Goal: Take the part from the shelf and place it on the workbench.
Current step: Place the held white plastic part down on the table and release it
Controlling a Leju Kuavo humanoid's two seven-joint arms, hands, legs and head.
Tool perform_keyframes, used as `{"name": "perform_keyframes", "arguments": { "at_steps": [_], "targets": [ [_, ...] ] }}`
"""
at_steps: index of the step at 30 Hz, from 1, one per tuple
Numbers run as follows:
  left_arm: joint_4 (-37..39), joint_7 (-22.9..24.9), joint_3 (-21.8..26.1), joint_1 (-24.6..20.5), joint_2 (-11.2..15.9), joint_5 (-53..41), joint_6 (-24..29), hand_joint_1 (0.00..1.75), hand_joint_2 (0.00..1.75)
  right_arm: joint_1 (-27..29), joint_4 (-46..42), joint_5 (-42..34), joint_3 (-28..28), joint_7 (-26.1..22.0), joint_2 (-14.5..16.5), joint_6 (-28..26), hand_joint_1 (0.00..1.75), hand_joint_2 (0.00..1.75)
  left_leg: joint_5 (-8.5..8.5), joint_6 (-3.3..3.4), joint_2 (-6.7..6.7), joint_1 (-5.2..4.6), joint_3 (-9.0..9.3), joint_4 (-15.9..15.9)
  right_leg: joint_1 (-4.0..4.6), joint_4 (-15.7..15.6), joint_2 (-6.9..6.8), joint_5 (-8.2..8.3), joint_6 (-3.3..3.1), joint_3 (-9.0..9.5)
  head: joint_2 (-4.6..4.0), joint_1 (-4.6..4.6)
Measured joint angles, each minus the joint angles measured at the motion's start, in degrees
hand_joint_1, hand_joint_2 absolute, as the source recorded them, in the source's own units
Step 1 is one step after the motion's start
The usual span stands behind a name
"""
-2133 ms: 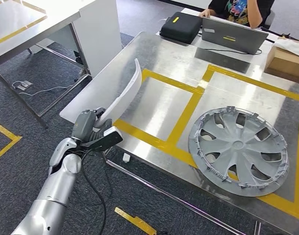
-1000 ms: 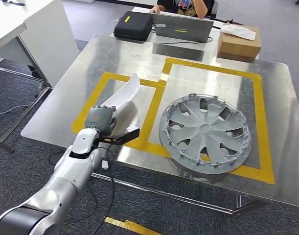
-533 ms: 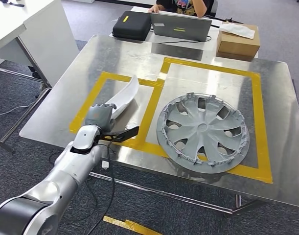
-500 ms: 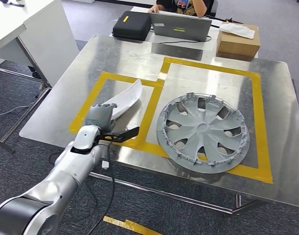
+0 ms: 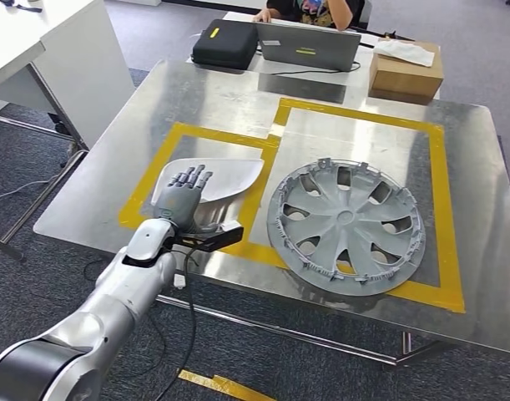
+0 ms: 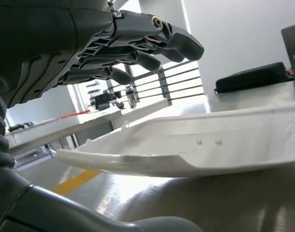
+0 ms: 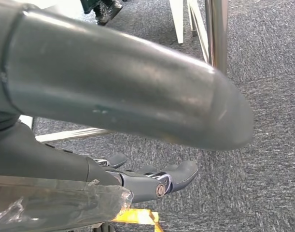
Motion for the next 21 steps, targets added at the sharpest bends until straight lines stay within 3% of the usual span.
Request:
{"name": "perform_keyframes", "arguments": {
  "at_steps": [6, 11, 14, 17, 18, 19, 21],
  "targets": [
    [-9.57, -6.35, 1.09, 6.26, -0.31, 4.59, -1.02, 0.0, 0.0, 0.16, 0.12, 0.0, -0.01, 0.1, 0.27, 0.21, 0.0, 0.0, -0.01, 0.01, 0.0, 0.0, -0.01, 0.0, 0.0, 0.0, 0.01, -0.01, 0.01, -0.02, 0.0, 0.0],
    [-18.09, -8.34, 1.27, 11.27, -0.22, 7.06, -2.15, 0.0, 0.0, 0.26, 0.18, 0.0, -0.03, 0.6, 0.43, 0.21, 0.0, 0.0, -0.07, 0.09, -0.01, -0.04, -0.05, 0.07, -0.04, -0.05, 0.0, -0.02, 0.06, 0.01, 0.0, 0.0],
    [-22.01, -9.1, 1.32, 13.56, 0.0, 8.39, -2.55, 0.0, 0.0, 0.33, 0.2, 0.0, -0.1, 0.68, 0.63, 0.11, 0.0, 0.0, -0.2, 0.38, -0.01, -0.2, -0.13, 0.26, -0.24, -0.13, 0.04, 0.04, 0.32, 0.04, 0.0, -0.02],
    [-27.38, -10.28, 1.33, 16.84, 0.26, 10.59, -3.35, 0.0, 0.0, 0.59, 0.21, 0.01, -0.25, 0.58, 0.93, -0.02, 0.0, 0.0, 0.36, 0.89, 0.17, -0.25, 0.0, 0.06, -0.38, -0.33, 0.35, 0.49, 0.95, 0.08, 0.0, -0.03],
    [-29.23, -10.65, 1.34, 17.95, 0.32, 11.26, -3.67, 0.0, 0.0, 0.68, 0.22, 0.01, -0.31, 0.5, 1.01, -0.07, 0.0, 0.0, 0.8, 1.11, 0.46, -0.13, 0.12, -0.34, -0.3, -0.22, -0.1, 0.26, 1.14, -0.13, 0.0, -0.02],
    [-30.95, -10.94, 1.37, 18.98, 0.36, 11.83, -3.9, 0.0, 0.0, 0.74, 0.22, 0.0, -0.42, 0.4, 1.04, -0.1, 0.0, 0.0, 1.19, 1.35, 0.81, 0.02, 0.21, -0.86, -0.17, 0.5, -1.04, -0.69, 1.27, -0.52, 0.0, 0.09],
    [-33.82, -11.34, 1.51, 20.98, 0.56, 12.75, -4.23, 0.0, 0.0, 0.72, 0.22, 0.01, -0.62, 0.16, 1.05, -0.15, 0.0, 0.0, 1.78, 1.6, 1.67, 0.22, 0.14, -1.5, -0.04, 5.43, -3.67, -4.83, 1.42, -2.41, 0.0, 0.35]
  ]
}}
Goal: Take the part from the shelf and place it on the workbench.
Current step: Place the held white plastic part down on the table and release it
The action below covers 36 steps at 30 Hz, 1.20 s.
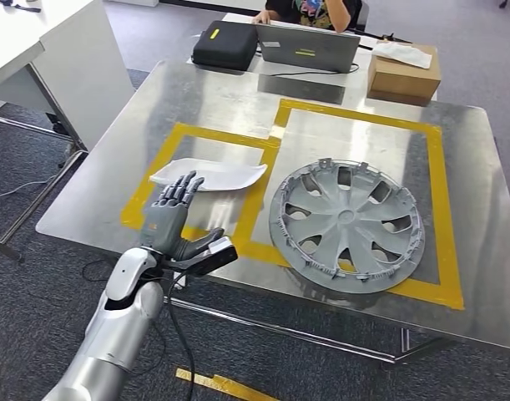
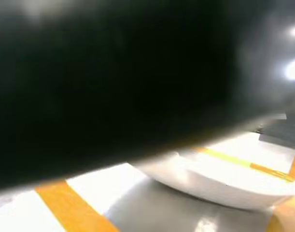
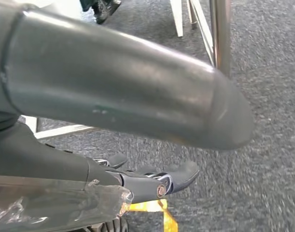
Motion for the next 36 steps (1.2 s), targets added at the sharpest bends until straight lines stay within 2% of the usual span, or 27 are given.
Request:
{"name": "perform_keyframes", "arguments": {
  "at_steps": [2, 3, 4, 5, 7, 8, 9, 12, 13, 14, 15, 17, 18, 19, 20, 22, 23, 24, 25, 27, 28, 30, 32, 33, 34, 35, 36],
  "targets": [
    [-2.21, -0.27, 0.27, 2.1, 0.44, 0.67, -0.15, 0.0, 0.0, -0.06, 0.0, 0.02, -0.14, -0.22, 0.04, -0.01, 0.0, 0.0, 0.27, -0.05, 0.89, 0.03, -0.46, -0.04, -0.12, 6.99, -1.19, -4.27, 0.32, -1.95, 0.0, 0.13],
    [-3.07, -0.43, 0.43, 3.01, 0.69, 0.92, -0.19, 0.0, 0.0, -0.05, 0.0, 0.01, -0.22, -0.3, 0.08, -0.01, 0.0, 0.0, 0.44, -0.21, 1.29, 0.08, -0.74, -0.02, -0.24, 8.8, -1.33, -5.13, 0.52, -2.04, 0.0, 0.12],
    [-3.85, -0.57, 0.58, 3.77, 0.9, 1.16, -0.2, 0.0, 0.0, -0.01, 0.0, 0.01, -0.33, -0.34, 0.11, -0.01, 0.0, 0.0, 0.64, -0.43, 1.59, 0.16, -1.08, 0.03, -0.38, 8.56, -1.41, -4.92, 0.73, -1.09, 0.0, 0.12],
    [-4.58, -0.68, 0.77, 4.33, 1.07, 1.36, -0.21, 0.0, 0.0, 0.03, -0.01, 0.0, -0.45, -0.37, 0.13, -0.01, 0.0, 0.0, 0.87, -0.73, 1.75, 0.31, -1.45, 0.13, -0.55, 6.18, -1.53, -3.83, 0.95, 0.95, 0.0, 0.12],
    [-6.02, -0.78, 1.22, 5.13, 1.32, 1.75, -0.26, 0.0, 0.0, 0.01, -0.02, -0.01, -0.69, -0.39, 0.22, -0.01, 0.0, 0.0, 1.32, -1.47, 1.89, 0.52, -2.3, 0.55, -0.8, -1.43, -1.79, -1.78, 1.34, 6.58, 0.0, 0.22],
    [-6.62, -0.8, 1.44, 5.42, 1.41, 1.88, -0.29, 0.0, 0.0, -0.04, -0.03, 0.0, -0.76, -0.39, 0.32, -0.01, 0.0, 0.0, 1.55, -1.87, 1.9, 0.52, -2.63, 0.79, -0.8, -4.07, -1.7, -1.14, 1.16, 8.41, 0.0, 0.21],
    [-7.14, -0.82, 1.63, 5.68, 1.48, 2.01, -0.32, 0.0, 0.0, -0.11, -0.04, 0.0, -0.83, -0.4, 0.41, -0.01, 0.0, 0.0, 1.81, -2.29, 1.88, 0.46, -2.89, 1.06, -0.78, -5.51, -1.52, -1.06, 0.9, 9.21, 0.0, 0.2],
    [-8.21, -0.85, 2.38, 6.64, 1.65, 2.46, -0.37, 0.0, 0.0, -0.18, -0.07, 0.02, -0.95, -0.42, 0.55, -0.09, 0.0, 0.0, 2.35, -3.36, 1.82, 0.56, -3.42, 1.43, -0.64, -5.2, -1.1, -0.62, -0.48, 8.29, 0.0, 0.03],
    [-8.42, -0.86, 2.7, 6.94, 1.71, 2.6, -0.38, 0.0, 0.0, -0.18, -0.07, 0.02, -0.97, -0.42, 0.58, -0.13, 0.0, 0.0, 1.69, -3.61, 1.82, 0.66, -3.73, 1.84, -0.6, -5.08, -1.14, -0.29, -0.99, 8.01, 0.0, -0.05],
    [-8.65, -0.91, 3.05, 7.18, 1.77, 2.81, -0.4, 0.0, 0.0, -0.17, -0.07, 0.01, -1.0, -0.42, 0.61, -0.17, 0.0, 0.0, -0.16, -3.85, 1.83, 0.75, -4.44, 3.6, -0.55, -5.1, -1.18, 0.15, -1.59, 7.5, 0.0, -0.15],
    [-8.86, -1.0, 3.33, 7.32, 1.81, 3.08, -0.43, 0.0, 0.0, -0.18, -0.07, 0.01, -1.03, -0.42, 0.63, -0.18, 0.0, 0.0, -2.59, -4.03, 1.84, 0.79, -5.35, 6.19, -0.46, -5.12, -1.24, 0.57, -2.08, 6.98, 0.0, -0.26],
    [-9.15, -1.36, 3.94, 7.6, 1.86, 3.78, -0.67, 0.0, 0.0, -0.17, -0.07, 0.02, -1.05, -0.42, 0.63, -0.16, 0.0, 0.0, -7.72, -4.13, 1.84, 0.77, -7.48, 14.04, -0.06, -5.11, -1.32, 1.46, -2.75, 5.68, 0.0, -0.35],
    [-9.2, -1.53, 4.24, 7.81, 1.88, 4.16, -0.81, 0.0, 0.0, -0.16, -0.07, 0.02, -1.06, -0.42, 0.63, -0.15, 0.0, 0.0, -8.74, -3.99, 1.84, 0.72, -7.81, 16.72, 0.18, -5.1, -1.35, 1.9, -2.95, 5.08, 0.0, -0.36],
    [-9.23, -1.66, 4.54, 8.05, 1.91, 4.48, -0.94, 0.0, 0.0, -0.15, -0.07, 0.02, -1.06, -0.41, 0.63, -0.15, 0.0, 0.0, -8.83, -3.7, 1.84, 0.63, -7.44, 18.02, 0.46, -5.1, -1.38, 2.35, -3.11, 4.46, 0.0, -0.36],
    [-9.3, -1.74, 4.82, 8.28, 1.92, 4.77, -1.01, 0.0, 0.0, -0.13, -0.07, 0.02, -1.06, -0.39, 0.63, -0.14, 0.0, 0.0, -7.84, -3.25, 1.84, 0.46, -6.03, 16.98, 0.74, -5.09, -1.41, 2.77, -3.21, 3.94, 0.0, -0.38],
    [-9.75, -1.84, 5.42, 8.58, 1.9, 5.34, -1.07, 0.0, 0.0, -0.12, -0.07, 0.01, -1.07, -0.36, 0.78, -0.13, 0.0, 0.0, -5.67, -1.71, 2.01, -0.3, -0.57, 9.9, 1.19, -5.09, -1.52, 3.54, -3.28, 3.15, 0.0, -0.34],
    [-10.11, -1.93, 5.72, 8.62, 1.86, 5.64, -1.08, 0.0, 0.0, -0.09, -0.08, 0.01, -1.07, -0.32, 0.91, -0.09, 0.0, 0.0, -5.34, -0.92, 2.28, -0.74, 2.3, 5.78, 1.36, -5.07, -1.63, 3.84, -3.23, 2.91, 0.0, -0.37],
    [-10.45, -2.04, 5.99, 8.64, 1.81, 5.95, -1.11, 0.0, 0.0, -0.07, -0.09, 0.01, -1.08, -0.29, 1.03, -0.04, 0.0, 0.0, -5.39, -0.34, 2.46, -1.15, 4.34, 2.62, 1.44, -5.06, -1.8, 4.14, -3.06, 2.77, 0.0, -0.37],
    [-10.74, -2.16, 6.31, 8.7, 1.78, 6.22, -1.15, 0.0, 0.0, -0.06, -0.1, 0.01, -1.08, -0.26, 1.13, -0.01, 0.0, 0.0, -5.67, -0.01, 2.61, -1.45, 5.41, 0.8, 1.42, -5.08, -2.03, 4.41, -2.82, 2.7, 0.0, -0.45],
    [-11.04, -2.45, 6.95, 9.05, 1.74, 6.67, -1.25, 0.0, 0.0, -0.08, -0.11, 0.02, -1.08, -0.22, 1.16, 0.02, 0.0, 0.0, -5.23, 0.03, 2.39, -1.44, 5.45, -0.16, 1.34, -5.08, -2.45, 4.83, -2.21, 2.53, 0.0, -0.57],
    [-11.18, -2.58, 7.25, 9.25, 1.74, 6.81, -1.29, 0.0, 0.0, -0.08, -0.12, 0.02, -1.08, -0.24, 1.17, 0.01, 0.0, 0.0, -4.8, 0.12, 2.27, -1.3, 5.37, -0.45, 1.29, -4.65, -2.43, 4.44, -1.92, 2.17, 0.0, -0.58],
    [-11.42, -2.73, 7.64, 9.59, 1.68, 7.07, -1.35, 0.0, 0.0, -0.03, -0.14, 0.02, -1.08, -0.27, 1.19, 0.01, 0.0, 0.0, -3.86, 0.36, 2.02, -0.95, 4.98, -0.92, 1.21, -0.72, -2.09, 1.58, -1.38, 0.31, 0.0, -0.4],
    [-11.54, -2.78, 8.18, 10.13, 1.64, 7.42, -1.41, 0.0, 0.0, 0.01, -0.15, 0.02, -1.08, -0.27, 1.18, -0.01, 0.0, 0.0, -3.32, 0.46, 1.85, -0.93, 4.24, -0.87, 1.06, 6.74, -1.82, -2.64, -0.89, -2.59, 0.0, -0.26],
    [-11.55, -2.8, 8.52, 10.53, 1.65, 7.63, -1.45, 0.0, 0.0, 0.07, -0.15, 0.02, -1.09, -0.27, 1.18, -0.01, 0.0, 0.0, -3.09, 0.38, 1.76, -0.93, 3.92, -0.84, 0.99, 9.71, -1.82, -3.9, -0.7, -3.57, 0.0, -0.27],
    [-11.55, -2.81, 8.86, 10.92, 1.68, 7.8, -1.49, 0.0, 0.0, 0.15, -0.16, 0.02, -1.09, -0.27, 1.17, -0.01, 0.0, 0.0, -2.91, 0.29, 1.62, -0.92, 3.66, -0.79, 0.94, 10.79, -1.82, -4.11, -0.56, -3.59, 0.0, -0.27],
    [-11.57, -2.83, 9.17, 11.25, 1.7, 7.91, -1.52, 0.0, 0.0, 0.25, -0.16, 0.02, -1.1, -0.27, 1.17, -0.01, 0.0, 0.0, -2.77, 0.19, 1.43, -0.9, 3.49, -0.74, 0.86, 9.55, -1.81, -3.25, -0.47, -2.44, 0.0, -0.25],
    [-11.61, -2.85, 9.42, 11.49, 1.71, 8.02, -1.53, 0.0, 0.0, 0.31, -0.17, 0.02, -1.12, -0.27, 1.16, -0.01, 0.0, 0.0, -2.71, 0.07, 1.19, -0.88, 3.39, -0.67, 0.76, 6.24, -1.69, -1.62, -0.45, -0.26, 0.0, -0.27]
  ]
}}
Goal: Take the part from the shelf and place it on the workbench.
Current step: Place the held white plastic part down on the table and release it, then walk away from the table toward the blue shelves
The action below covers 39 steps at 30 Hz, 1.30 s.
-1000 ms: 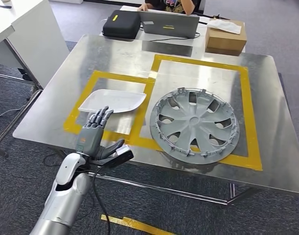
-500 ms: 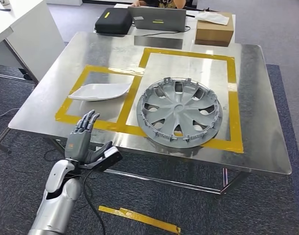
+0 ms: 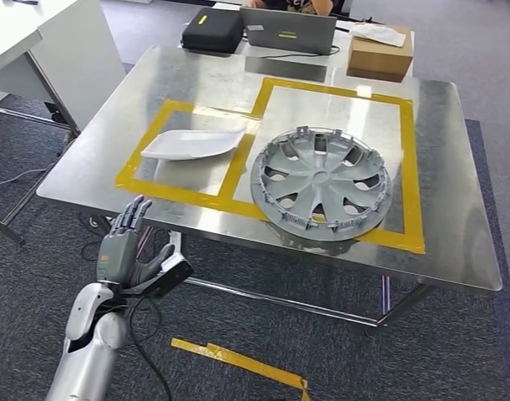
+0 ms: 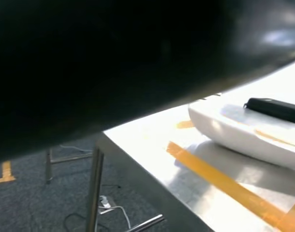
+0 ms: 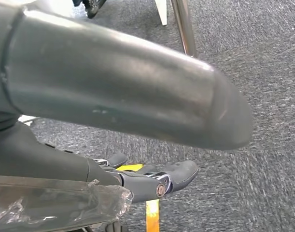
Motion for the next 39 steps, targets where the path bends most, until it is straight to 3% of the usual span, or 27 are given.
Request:
{"name": "perform_keyframes", "arguments": {
  "at_steps": [2, 4, 6, 8, 11, 13, 14, 15, 17, 18, 21, 23, 25, 27, 28, 29, 30, 32, 34, 37, 39],
  "targets": [
    [-0.19, -0.03, 0.45, 0.17, 0.0, 0.16, -0.01, 0.0, 0.0, 0.04, -0.03, 0.0, -0.02, -0.01, -0.01, 0.01, 0.0, 0.0, -0.01, -0.32, -0.43, -0.07, -0.29, 0.39, -0.25, -8.0, 1.0, 2.5, -0.14, 4.82, 0.0, -0.01],
    [-0.38, -0.09, 0.83, 0.29, -0.03, 0.42, -0.04, 0.0, 0.0, 0.02, -0.07, 0.0, -0.02, -0.02, -0.01, 0.01, 0.0, 0.0, 0.1, -0.87, -0.83, -0.12, -0.97, 0.89, -0.26, -11.53, 1.78, 2.78, -0.59, 6.92, 0.0, -0.04],
    [-0.53, -0.19, 1.3, 0.61, -0.05, 0.74, -0.1, 0.0, 0.0, 0.06, -0.1, -0.02, -0.04, -0.03, 0.02, 0.01, 0.0, 0.0, 0.22, -1.44, -1.26, -0.07, -1.47, 1.15, -0.22, -11.71, 1.44, 2.72, -1.24, 7.02, 0.0, -0.05],
    [-0.73, -0.31, 1.96, 0.82, -0.03, 1.2, -0.12, 0.0, 0.0, 0.08, -0.15, -0.03, -0.07, -0.03, 0.04, 0.01, 0.0, 0.0, -0.94, -2.1, -1.05, 0.0, -2.2, 2.52, -0.43, -12.0, 0.83, 2.92, -2.02, 7.06, 0.0, -0.28],
    [-0.86, -0.46, 3.06, 1.15, -0.01, 2.06, -0.21, 0.0, 0.0, 0.11, -0.21, -0.02, -0.09, -0.02, 0.03, 0.01, 0.0, 0.0, -5.86, -3.18, -0.09, 0.51, -6.83, 12.09, -0.5, -12.13, -0.35, 2.97, -2.82, 7.01, 0.0, -0.76],
    [-0.85, -0.65, 3.83, 1.72, 0.01, 2.6, -0.36, 0.0, 0.0, 0.15, -0.22, -0.02, -0.13, -0.02, 0.01, 0.0, 0.0, 0.0, -6.99, -3.57, 0.11, 0.9, -9.37, 17.15, -0.45, -12.11, -1.08, 2.93, -2.88, 6.96, 0.0, -0.76],
    [-0.84, -0.75, 4.23, 1.95, 0.03, 2.89, -0.43, 0.0, 0.0, 0.14, -0.22, -0.02, -0.14, -0.02, 0.0, 0.0, 0.0, 0.0, -5.96, -3.65, 0.21, 1.04, -9.25, 16.76, -0.44, -12.08, -1.42, 2.91, -2.88, 6.97, 0.0, -0.76],
    [-0.84, -0.85, 4.62, 2.09, 0.04, 3.23, -0.48, 0.0, 0.0, 0.12, -0.22, -0.02, -0.14, -0.02, 0.0, 0.0, 0.0, 0.0, -3.97, -3.61, 0.42, 1.13, -7.97, 14.08, -0.43, -12.07, -1.75, 2.89, -2.86, 7.03, 0.0, -0.77],
    [-0.84, -0.97, 5.41, 2.19, 0.03, 3.97, -0.51, 0.0, 0.0, 0.08, -0.22, -0.02, -0.14, -0.02, 0.01, -0.05, 0.0, 0.0, -0.24, -3.27, 1.66, 0.99, -4.13, 6.34, -0.31, -12.02, -2.36, 2.81, -2.7, 7.16, 0.0, -0.77],
    [-0.84, -1.05, 5.8, 2.21, -0.04, 4.44, -0.5, 0.0, 0.0, 0.07, -0.22, -0.02, -0.16, -0.04, 0.02, -0.12, 0.0, 0.0, 0.61, -3.02, 2.25, 0.82, -2.74, 3.41, -0.19, -11.96, -2.64, 2.79, -2.52, 7.12, 0.0, -0.77],
    [-0.84, -1.48, 7.28, 2.95, -0.26, 5.85, -0.44, 0.0, 0.0, 0.06, -0.22, -0.03, -0.25, -0.18, 0.02, -0.37, 0.0, 0.0, 0.59, -2.25, 2.3, 0.45, -2.16, 1.31, -0.02, -11.98, -3.56, 2.86, -1.72, 6.99, 0.0, -0.74],
    [-0.84, -1.86, 8.14, 3.58, -0.34, 6.38, -0.39, 0.0, 0.0, 0.06, -0.23, -0.02, -0.3, -0.22, 0.01, -0.43, 0.0, 0.0, 0.99, -1.54, 1.7, 0.6, -2.19, 0.92, -0.18, -11.17, -2.94, 1.96, -1.07, 6.54, 0.0, -0.7],
    [-0.84, -2.03, 8.59, 3.85, -0.56, 6.61, -0.36, 0.0, 0.0, 0.1, -0.25, -0.01, -0.36, -0.24, -0.01, -0.44, 0.0, 0.0, 1.34, -0.93, 1.06, 0.79, -2.31, 0.65, -0.27, -6.06, -1.2, -1.24, -0.73, 4.17, 0.0, -0.58],
    [-0.83, -2.04, 8.93, 4.08, -0.79, 6.68, -0.36, 0.0, 0.0, 0.15, -0.25, -0.01, -0.41, -0.23, -0.01, -0.46, 0.0, 0.0, 1.48, -0.65, 0.34, 0.72, -2.58, 0.67, -0.24, 1.73, -0.29, -4.78, -0.68, 0.64, 0.0, -0.54],
    [-0.81, -2.04, 9.13, 4.23, -0.85, 6.75, -0.37, 0.0, 0.0, 0.18, -0.26, -0.01, -0.44, -0.24, -0.01, -0.49, 0.0, 0.0, 1.53, -0.61, -0.02, 0.68, -2.67, 0.7, -0.22, 4.0, -0.18, -5.33, -0.67, -0.39, 0.0, -0.55],
    [-0.78, -2.05, 9.4, 4.38, -0.91, 6.94, -0.39, 0.0, 0.0, 0.21, -0.27, -0.02, -0.47, -0.24, -0.01, -0.55, 0.0, 0.0, 1.58, -0.61, -0.45, 0.66, -2.71, 0.74, -0.22, 4.09, -0.14, -4.72, -0.69, -0.36, 0.0, -0.54],
    [-0.73, -2.07, 9.74, 4.51, -0.99, 7.28, -0.4, 0.0, 0.0, 0.23, -0.3, -0.02, -0.51, -0.21, -0.01, -0.66, 0.0, 0.0, 1.6, -0.64, -0.88, 0.66, -2.71, 0.83, -0.24, 1.82, -0.07, -3.07, -0.74, 0.82, 0.0, -0.55],
    [-0.51, -2.25, 10.67, 4.69, -1.2, 8.31, -0.42, 0.0, 0.0, 0.2, -0.4, -0.02, -0.66, -0.02, 0.0, -0.93, 0.0, 0.0, 1.56, -0.92, -1.74, 0.6, -2.79, 1.14, -0.38, -5.94, 0.96, 0.6, -0.85, 4.87, 0.0, -0.54],
    [0.06, -2.71, 11.9, 4.85, -1.4, 9.54, -0.41, 0.0, 0.0, 0.16, -0.53, -0.01, -0.82, 0.32, 0.03, -1.1, 0.0, 0.0, 1.59, -1.49, -2.39, 0.48, -3.23, 1.61, -0.53, -10.85, 2.17, 1.76, -1.03, 7.48, 0.0, -0.6],
    [2.04, -3.44, 14.57, 5.24, -1.48, 12.04, -0.44, 0.0, 0.0, 0.19, -0.68, -0.02, -1.2, 0.95, 0.17, -1.14, 0.0, 0.0, 1.82, -2.41, -3.03, 0.59, -3.73, 1.8, -0.52, -11.6, 1.87, 1.75, -1.71, 7.86, 0.0, -0.57],
    [4.69, -4.52, 17.14, 5.11, -1.37, 14.65, -0.5, 0.0, 0.0, 0.2, -0.9, -0.01, -1.49, 1.09, 0.34, -1.12, 0.0, 0.0, 0.24, -3.02, -2.08, 0.66, -4.66, 3.86, -0.68, -11.88, 1.1, 2.0, -2.41, 7.95, 0.0, -0.97]
  ]
}}
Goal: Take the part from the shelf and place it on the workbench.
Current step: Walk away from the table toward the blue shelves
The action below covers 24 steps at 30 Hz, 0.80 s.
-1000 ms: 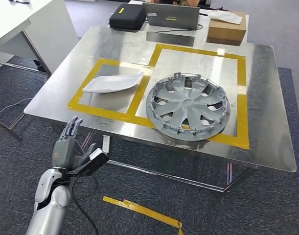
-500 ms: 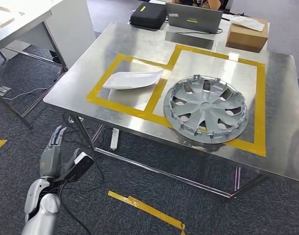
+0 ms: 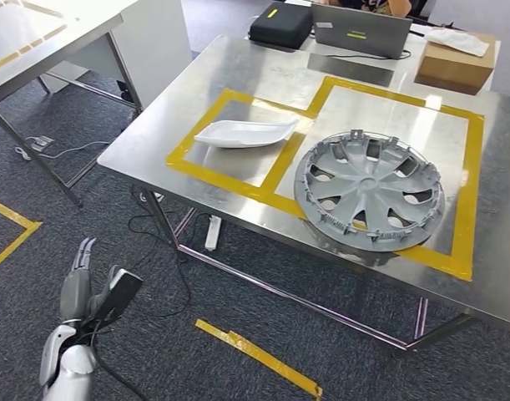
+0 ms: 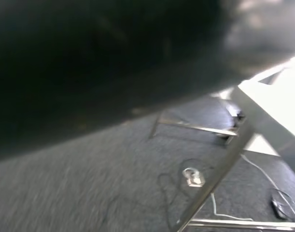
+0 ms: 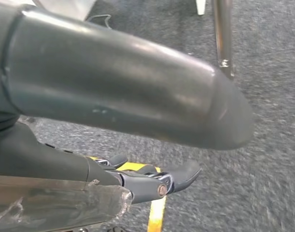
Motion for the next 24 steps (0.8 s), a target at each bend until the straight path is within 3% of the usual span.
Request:
{"name": "perform_keyframes", "arguments": {
  "at_steps": [3, 5, 6, 8, 10, 11, 14, 16, 18, 19, 20, 21, 24],
  "targets": [
    [6.02, -1.67, 4.12, -0.67, 0.45, 3.81, -0.07, 0.0, 0.0, 0.1, -0.25, -0.01, -0.31, -0.09, 0.11, -0.06, 0.0, 0.0, -5.23, -0.93, 1.99, 0.3, -4.67, 10.22, 0.05, -0.1, -1.47, 0.02, -0.54, -0.05, 0.0, -0.52],
    [11.27, -2.42, 7.28, -1.1, 1.21, 5.87, 0.18, 0.0, 0.0, 0.17, -0.44, -0.01, -0.38, -0.24, 0.11, -0.14, 0.0, 0.0, -5.89, -1.15, 2.3, 0.48, -6.28, 13.94, 0.11, -0.09, -2.32, -0.01, -0.58, -0.09, 0.0, -0.52],
    [14.32, -2.93, 9.08, -1.38, 1.82, 6.65, 0.61, 0.0, 0.0, 0.17, -0.57, -0.01, -0.4, -0.28, 0.11, -0.17, 0.0, 0.0, -4.65, -1.1, 2.42, 0.54, -5.49, 12.61, 0.13, -0.09, -2.68, -0.02, -0.57, -0.06, 0.0, -0.53],
    [20.54, -4.08, 12.49, -2.04, 3.26, 7.46, 1.95, 0.0, 0.0, 0.13, -0.79, -0.01, -0.42, -0.3, 0.12, -0.16, 0.0, 0.0, -1.06, -0.6, 3.47, 0.43, -1.48, 5.19, 0.23, -0.09, -3.32, -0.09, -0.48, 0.09, 0.0, -0.56],
    [25.83, -4.96, 15.12, -2.74, 4.48, 7.51, 3.39, 0.0, 0.0, 0.11, -0.94, -0.01, -0.42, -0.3, 0.14, -0.08, 0.0, 0.0, 0.58, 0.05, 4.84, 0.02, 1.71, -1.02, 0.54, 0.02, -4.01, -0.28, -0.13, 0.11, 0.0, -0.6],
    [28.04, -5.15, 16.12, -2.98, 4.92, 7.33, 4.16, 0.0, 0.0, 0.1, -1.02, -0.01, -0.43, -0.3, 0.16, -0.04, 0.0, 0.0, 0.52, 0.29, 5.14, -0.18, 2.16, -2.12, 0.66, 0.03, -4.42, -0.35, 0.09, 0.11, 0.0, -0.61],
    [34.01, -4.37, 18.86, -3.15, 6.0, 6.8, 6.16, 0.0, 0.0, 0.0, -1.39, 0.0, -0.44, -0.18, 0.29, -0.01, 0.0, 0.0, 0.77, 1.12, 4.13, -0.14, 2.14, -2.67, 0.6, 0.25, -4.74, -0.89, 0.99, 0.08, 0.0, -0.58],
    [37.36, -4.02, 20.53, -3.16, 6.46, 6.72, 6.7, 0.0, 0.0, 0.06, -1.67, 0.01, -0.47, -0.13, 0.37, 0.06, 0.0, 0.0, 1.06, 1.8, 3.48, 0.1, 2.23, -3.05, 0.52, 3.89, -3.08, -3.43, 1.39, -1.57, 0.01, -0.41],
    [40.24, -3.64, 21.83, -3.15, 6.89, 6.37, 7.16, 0.0, 0.0, 0.23, -1.89, 0.01, -0.58, -0.13, 0.38, 0.14, 0.0, 0.0, 1.07, 2.16, 2.74, 0.03, 2.09, -3.04, 0.51, 11.66, -1.66, -7.3, 1.49, -5.14, 0.01, -0.27],
    [41.57, -3.32, 22.37, -3.07, 7.11, 6.15, 7.21, 0.0, 0.0, 0.34, -1.97, 0.0, -0.64, -0.12, 0.38, 0.18, 0.0, 0.0, 1.07, 2.24, 2.29, -0.03, 2.05, -3.03, 0.5, 14.94, -1.43, -8.45, 1.52, -6.69, 0.0, -0.25],
    [42.85, -2.88, 22.92, -2.92, 7.33, 6.0, 6.98, 0.0, 0.0, 0.43, -2.08, -0.01, -0.7, -0.08, 0.38, 0.23, 0.0, 0.0, 1.07, 2.27, 1.82, -0.07, 2.03, -3.0, 0.51, 16.5, -1.32, -8.55, 1.52, -7.48, 0.0, -0.24],
    [44.09, -2.47, 23.49, -2.71, 7.52, 6.03, 6.43, 0.0, 0.0, 0.5, -2.18, -0.01, -0.73, -0.03, 0.38, 0.31, 0.0, 0.0, 1.07, 2.25, 1.3, -0.1, 2.04, -2.94, 0.51, 15.62, -1.24, -7.44, 1.46, -7.11, 0.0, -0.22],
    [47.39, -1.62, 25.34, -1.87, 7.97, 6.7, 4.37, 0.0, 0.0, 0.52, -2.52, 0.0, -0.74, 0.13, 0.38, 0.64, 0.0, 0.0, 0.96, 1.94, -0.13, -0.19, 2.09, -2.59, 0.44, 4.33, 0.22, -1.92, 0.98, -1.68, 0.0, -0.21]
  ]
}}
